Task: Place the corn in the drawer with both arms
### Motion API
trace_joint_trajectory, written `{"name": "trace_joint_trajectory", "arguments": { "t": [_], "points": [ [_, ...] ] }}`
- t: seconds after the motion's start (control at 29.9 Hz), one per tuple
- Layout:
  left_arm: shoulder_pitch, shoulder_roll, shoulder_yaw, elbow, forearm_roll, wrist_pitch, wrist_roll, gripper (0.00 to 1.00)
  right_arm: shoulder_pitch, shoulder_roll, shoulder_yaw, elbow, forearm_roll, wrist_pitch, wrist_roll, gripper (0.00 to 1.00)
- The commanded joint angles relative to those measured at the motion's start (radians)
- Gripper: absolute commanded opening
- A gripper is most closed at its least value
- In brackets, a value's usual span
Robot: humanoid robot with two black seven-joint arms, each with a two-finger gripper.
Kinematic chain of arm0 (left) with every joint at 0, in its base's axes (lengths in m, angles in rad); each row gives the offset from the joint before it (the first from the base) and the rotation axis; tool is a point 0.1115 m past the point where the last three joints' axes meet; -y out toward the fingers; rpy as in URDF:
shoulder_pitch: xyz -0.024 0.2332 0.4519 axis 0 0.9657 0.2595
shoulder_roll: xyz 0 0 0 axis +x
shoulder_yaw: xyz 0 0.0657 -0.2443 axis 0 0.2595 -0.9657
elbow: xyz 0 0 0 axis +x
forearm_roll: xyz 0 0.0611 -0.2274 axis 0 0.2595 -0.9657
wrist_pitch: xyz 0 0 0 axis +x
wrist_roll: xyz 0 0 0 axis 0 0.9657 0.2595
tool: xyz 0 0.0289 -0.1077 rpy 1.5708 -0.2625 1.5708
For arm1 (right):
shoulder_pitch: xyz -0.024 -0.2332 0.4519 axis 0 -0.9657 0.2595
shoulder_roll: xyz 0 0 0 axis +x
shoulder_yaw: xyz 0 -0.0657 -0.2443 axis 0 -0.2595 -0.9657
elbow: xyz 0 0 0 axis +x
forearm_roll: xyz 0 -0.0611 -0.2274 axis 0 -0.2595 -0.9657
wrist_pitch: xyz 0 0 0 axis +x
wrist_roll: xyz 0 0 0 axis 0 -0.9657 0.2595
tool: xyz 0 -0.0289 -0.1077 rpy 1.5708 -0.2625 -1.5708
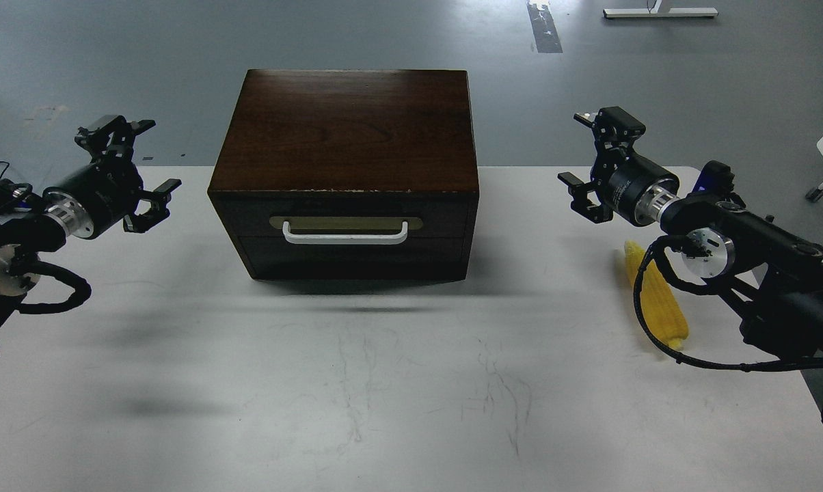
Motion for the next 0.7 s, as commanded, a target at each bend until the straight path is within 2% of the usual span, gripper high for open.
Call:
{"name": "trace_joint_trajectory", "arguments": {
  "t": [0.0, 0.27, 0.3, 0.33, 0.37, 0.4, 0.47, 0.5, 0.57, 0.67],
  "points": [
    [0.000, 0.007, 0.001, 0.000, 0.002, 0.003, 0.000, 0.99, 0.000, 0.000, 0.000, 0.000, 0.000, 0.000, 0.000, 1.00],
    [-0.004, 0.002, 0.006, -0.001, 0.017, 0.105, -0.012, 0.99, 0.000, 0.001, 0.000, -0.003, 0.000, -0.002, 0.000, 1.00],
    [-0.009, 0.005, 0.008, -0.001, 0.078, 0.172, -0.058, 0.99, -0.001, 0.000, 0.000, -0.003, 0.000, -0.002, 0.000, 1.00],
    [-0.017, 0.007, 0.006, -0.001, 0.156, 0.211, -0.110, 0.99, -0.001, 0.000, 0.000, -0.003, 0.000, -0.002, 0.000, 1.00],
    [-0.020, 0.008, 0.006, -0.001, 0.204, 0.229, -0.144, 0.99, -0.001, 0.000, 0.000, -0.003, 0.000, -0.002, 0.000, 1.00],
    [-0.026, 0.012, 0.003, -0.005, 0.288, 0.266, -0.214, 0.99, -0.003, -0.002, 0.002, -0.003, 0.000, -0.002, 0.000, 1.00],
    [-0.040, 0.024, 0.003, -0.015, 0.360, 0.303, -0.279, 0.99, -0.005, -0.002, 0.002, -0.002, 0.000, -0.002, 0.000, 1.00],
    [-0.058, 0.045, 0.005, -0.027, 0.411, 0.344, -0.303, 0.99, -0.005, -0.002, 0.002, -0.002, 0.000, -0.002, 0.000, 1.00],
    [-0.087, 0.076, 0.005, -0.044, 0.449, 0.400, -0.303, 0.99, -0.005, -0.002, 0.000, -0.003, 0.000, -0.002, 0.000, 1.00],
    [-0.121, 0.122, 0.006, -0.061, 0.462, 0.401, -0.303, 0.99, -0.003, -0.002, 0.000, -0.003, 0.000, -0.002, 0.000, 1.00]
  ]
}}
